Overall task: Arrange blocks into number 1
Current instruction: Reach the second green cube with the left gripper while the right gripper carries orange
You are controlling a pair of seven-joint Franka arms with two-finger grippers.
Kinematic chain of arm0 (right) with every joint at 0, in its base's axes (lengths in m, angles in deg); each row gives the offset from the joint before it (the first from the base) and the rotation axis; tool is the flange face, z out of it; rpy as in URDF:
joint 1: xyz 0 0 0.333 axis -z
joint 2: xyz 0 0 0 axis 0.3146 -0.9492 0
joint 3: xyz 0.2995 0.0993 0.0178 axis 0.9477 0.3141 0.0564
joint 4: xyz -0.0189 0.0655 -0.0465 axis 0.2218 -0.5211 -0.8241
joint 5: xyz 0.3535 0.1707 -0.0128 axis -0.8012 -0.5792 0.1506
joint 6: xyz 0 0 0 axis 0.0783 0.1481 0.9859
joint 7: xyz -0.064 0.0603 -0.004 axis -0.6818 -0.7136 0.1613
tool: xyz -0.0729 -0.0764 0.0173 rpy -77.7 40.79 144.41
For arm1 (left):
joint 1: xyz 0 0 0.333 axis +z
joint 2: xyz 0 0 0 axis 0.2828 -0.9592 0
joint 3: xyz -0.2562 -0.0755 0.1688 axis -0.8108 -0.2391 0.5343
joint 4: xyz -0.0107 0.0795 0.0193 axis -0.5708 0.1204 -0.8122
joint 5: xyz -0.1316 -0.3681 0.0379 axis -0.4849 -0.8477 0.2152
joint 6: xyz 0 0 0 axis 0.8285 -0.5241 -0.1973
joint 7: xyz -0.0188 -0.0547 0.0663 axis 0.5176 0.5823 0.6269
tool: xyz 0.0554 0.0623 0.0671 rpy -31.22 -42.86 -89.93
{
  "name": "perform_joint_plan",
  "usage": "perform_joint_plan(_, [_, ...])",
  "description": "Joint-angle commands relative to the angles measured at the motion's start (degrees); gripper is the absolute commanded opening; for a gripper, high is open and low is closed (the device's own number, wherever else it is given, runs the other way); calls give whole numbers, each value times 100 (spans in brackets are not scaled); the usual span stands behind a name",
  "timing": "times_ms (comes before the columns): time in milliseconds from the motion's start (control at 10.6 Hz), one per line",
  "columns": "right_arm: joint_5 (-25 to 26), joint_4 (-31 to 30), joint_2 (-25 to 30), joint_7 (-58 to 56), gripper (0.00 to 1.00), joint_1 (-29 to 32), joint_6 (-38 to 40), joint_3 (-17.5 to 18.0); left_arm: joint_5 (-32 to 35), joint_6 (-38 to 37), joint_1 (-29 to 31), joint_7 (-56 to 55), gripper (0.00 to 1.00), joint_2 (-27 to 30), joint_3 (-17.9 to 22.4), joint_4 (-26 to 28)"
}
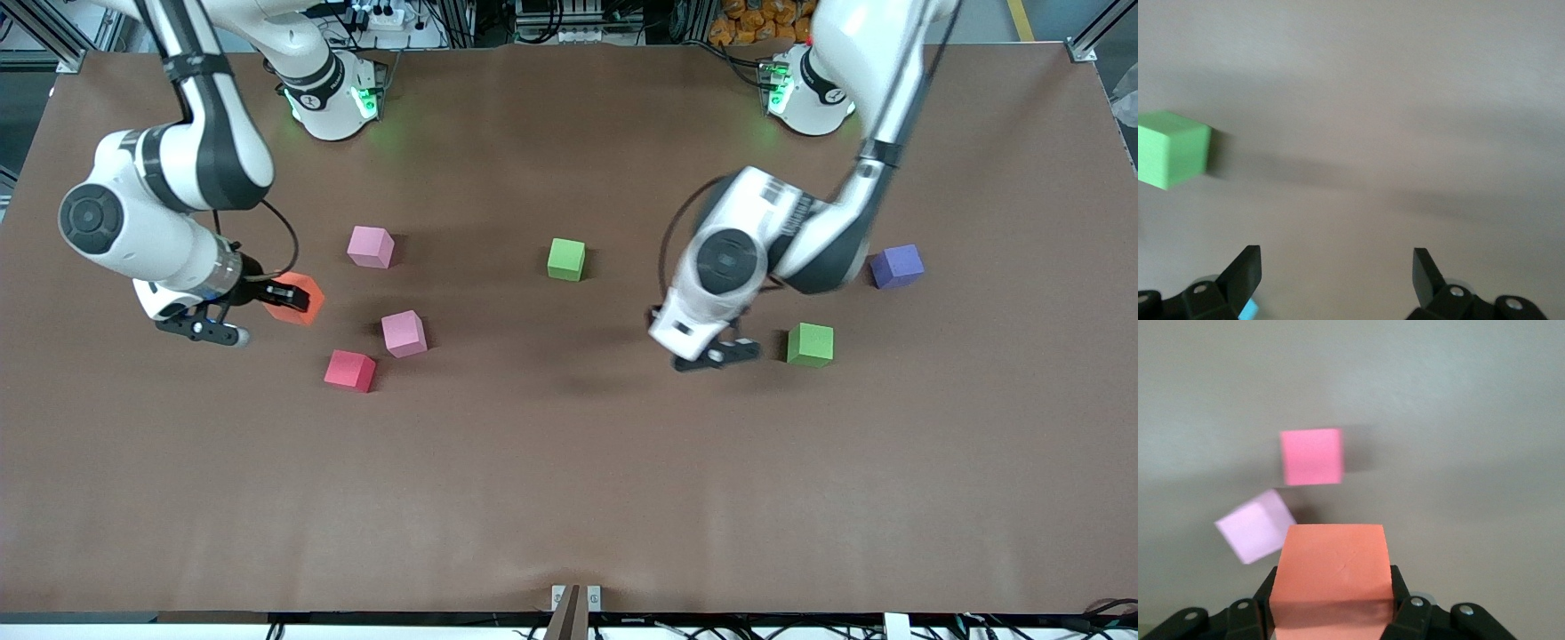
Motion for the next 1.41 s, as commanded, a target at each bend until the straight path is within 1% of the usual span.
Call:
perform_joint_plan(0, [99, 1032, -790, 172, 64, -573, 64, -66, 137, -3, 429, 679, 100, 340, -62, 446])
perform_joint_plan(94, [64, 1514, -1185, 233, 64, -775, 55, -48, 285, 23, 631, 960, 100, 366, -71, 577])
perform_joint_plan(282, [11, 2560, -1958, 1151, 64, -1345, 73, -22, 549, 277, 904, 1287, 100, 419, -88, 946])
perform_joint_plan(376, [2, 2939, -2267, 1522, 64, -1592, 55, -22, 594, 470, 1053, 1515, 100, 428, -88, 1096])
perform_joint_plan(471, [-7, 3178, -2505, 1769, 64, -1786, 38, -22, 690, 646, 1194, 1647, 100, 402, -88, 1210])
perform_joint_plan(565, [-15, 3258, -2673, 2006, 64, -1979, -49, -39, 717, 691, 1317, 1823, 100, 358, -88, 1237])
perform_joint_plan(659, [-190, 3259, -2761, 2192, 64, -2129, -224, -39, 717, 700, 1457, 2103, 100, 340, -97, 1229])
perform_joint_plan(753, [-435, 3259, -2841, 2289, 64, -2270, -339, -39, 717, 700, 1581, 2358, 100, 340, -106, 1229])
perform_joint_plan(941, [-962, 3259, -3042, 2447, 64, -2534, -672, -39, 726, 761, 1617, 2597, 100, 148, -106, 1203])
perform_joint_plan(1129, [-1009, 3198, -3149, 2615, 64, -2780, -771, -39, 726, 894, 1696, 2773, 100, -19, -106, 1211])
perform_joint_plan(1318, [-1000, 3058, -3166, 2493, 64, -2868, -718, -31, 735, 911, 1705, 2870, 100, -143, -97, 1203])
